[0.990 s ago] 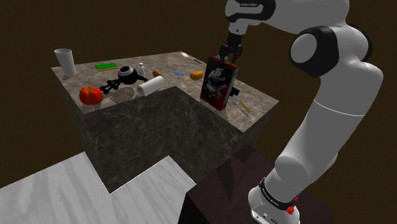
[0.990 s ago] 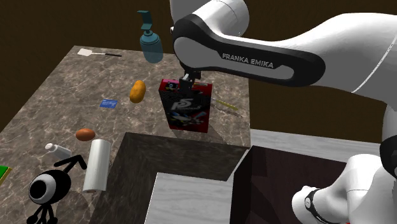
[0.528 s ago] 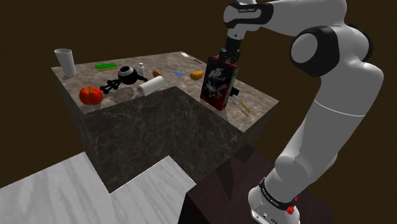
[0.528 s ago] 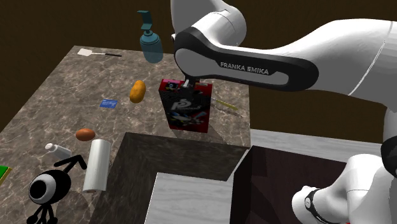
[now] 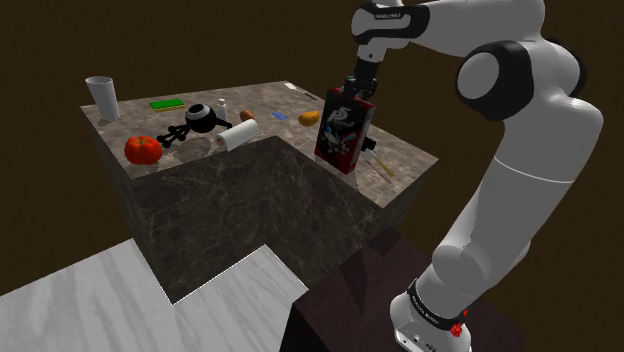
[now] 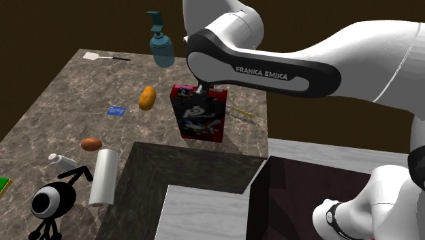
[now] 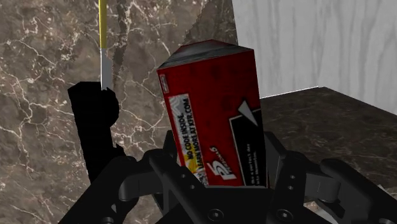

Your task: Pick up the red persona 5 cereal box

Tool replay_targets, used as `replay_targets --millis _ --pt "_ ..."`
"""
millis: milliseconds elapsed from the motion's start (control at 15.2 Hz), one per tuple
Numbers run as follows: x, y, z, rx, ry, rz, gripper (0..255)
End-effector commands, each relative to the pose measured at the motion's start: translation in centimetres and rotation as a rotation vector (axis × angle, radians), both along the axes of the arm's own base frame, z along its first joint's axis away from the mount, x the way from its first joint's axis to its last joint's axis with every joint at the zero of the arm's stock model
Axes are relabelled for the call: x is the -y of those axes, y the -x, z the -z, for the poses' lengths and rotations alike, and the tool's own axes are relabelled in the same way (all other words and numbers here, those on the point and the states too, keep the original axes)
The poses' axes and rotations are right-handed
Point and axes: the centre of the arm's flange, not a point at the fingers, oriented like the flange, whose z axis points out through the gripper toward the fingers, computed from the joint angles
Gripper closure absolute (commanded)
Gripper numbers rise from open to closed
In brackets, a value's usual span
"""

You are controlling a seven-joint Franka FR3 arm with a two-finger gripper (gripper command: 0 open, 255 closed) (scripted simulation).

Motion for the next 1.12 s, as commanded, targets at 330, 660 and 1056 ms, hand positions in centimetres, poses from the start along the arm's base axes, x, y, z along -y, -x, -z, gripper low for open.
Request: replay_targets --millis 330,660,1056 --pt "0.0 -0.1 -3.1 -0.001 0.000 0.001 255" --pt "0.0 -0.1 -5.7 -0.001 0.000 0.001 255" --pt "0.0 -0.1 -7.9 -0.001 0.000 0.001 255"
